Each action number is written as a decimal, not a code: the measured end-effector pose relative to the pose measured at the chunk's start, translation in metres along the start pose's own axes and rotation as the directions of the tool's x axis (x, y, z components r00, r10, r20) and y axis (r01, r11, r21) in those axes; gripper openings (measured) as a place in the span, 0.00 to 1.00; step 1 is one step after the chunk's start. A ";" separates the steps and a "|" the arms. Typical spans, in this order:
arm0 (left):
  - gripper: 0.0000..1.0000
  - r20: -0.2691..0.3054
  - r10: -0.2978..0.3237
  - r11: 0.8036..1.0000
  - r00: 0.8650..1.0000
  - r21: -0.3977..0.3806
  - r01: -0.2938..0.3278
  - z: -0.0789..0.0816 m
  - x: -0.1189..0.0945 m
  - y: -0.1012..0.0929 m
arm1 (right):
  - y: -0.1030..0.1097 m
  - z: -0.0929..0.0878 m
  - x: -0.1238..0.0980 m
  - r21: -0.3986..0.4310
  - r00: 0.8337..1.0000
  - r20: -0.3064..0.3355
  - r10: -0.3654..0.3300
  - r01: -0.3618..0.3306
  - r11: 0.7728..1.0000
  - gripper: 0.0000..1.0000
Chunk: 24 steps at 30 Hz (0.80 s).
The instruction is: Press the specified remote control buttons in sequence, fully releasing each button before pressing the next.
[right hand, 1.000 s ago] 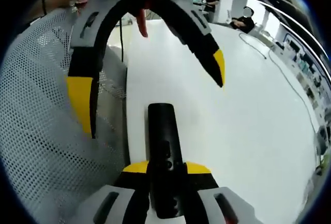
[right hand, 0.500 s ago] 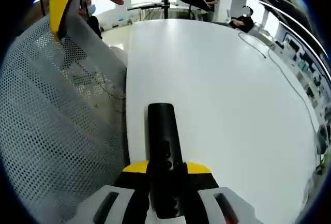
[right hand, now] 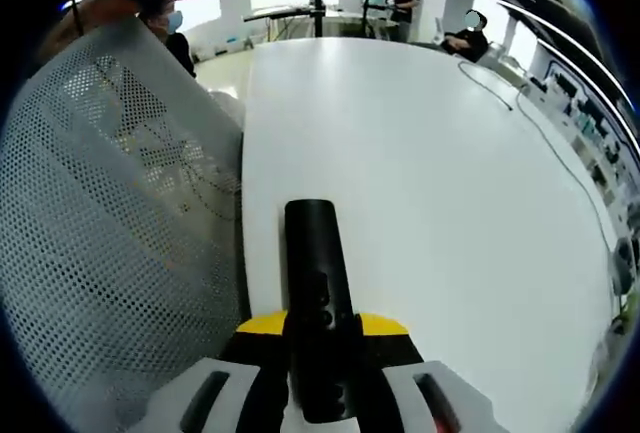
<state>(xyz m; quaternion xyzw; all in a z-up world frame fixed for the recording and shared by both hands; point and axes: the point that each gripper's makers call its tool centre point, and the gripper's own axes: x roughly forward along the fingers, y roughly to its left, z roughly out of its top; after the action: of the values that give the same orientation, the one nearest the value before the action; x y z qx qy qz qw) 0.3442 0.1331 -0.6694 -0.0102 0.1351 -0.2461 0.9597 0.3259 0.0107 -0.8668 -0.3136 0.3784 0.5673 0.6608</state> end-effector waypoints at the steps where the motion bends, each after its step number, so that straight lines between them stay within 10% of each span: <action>1: 1.00 0.038 0.009 1.000 0.999 -0.008 -0.009 0.005 -0.002 0.000 | 0.000 0.000 0.000 0.000 1.000 0.000 0.000 0.000 1.000 0.21; 6: 1.00 0.111 0.085 0.996 0.990 0.013 -0.087 0.016 -0.002 0.012 | -0.001 0.000 0.000 0.005 1.000 0.005 -0.002 0.002 1.000 0.21; 24: 1.00 0.068 0.173 0.979 0.983 0.098 -0.179 0.006 -0.004 0.026 | -0.002 -0.001 -0.002 0.044 0.999 -0.032 -0.005 0.006 0.999 0.21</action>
<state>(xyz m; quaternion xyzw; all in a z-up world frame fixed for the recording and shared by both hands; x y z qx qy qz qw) 0.3543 0.1576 -0.6647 0.0445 0.0942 -0.1664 0.9805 0.3278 0.0082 -0.8660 -0.3090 0.4006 0.5518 0.6630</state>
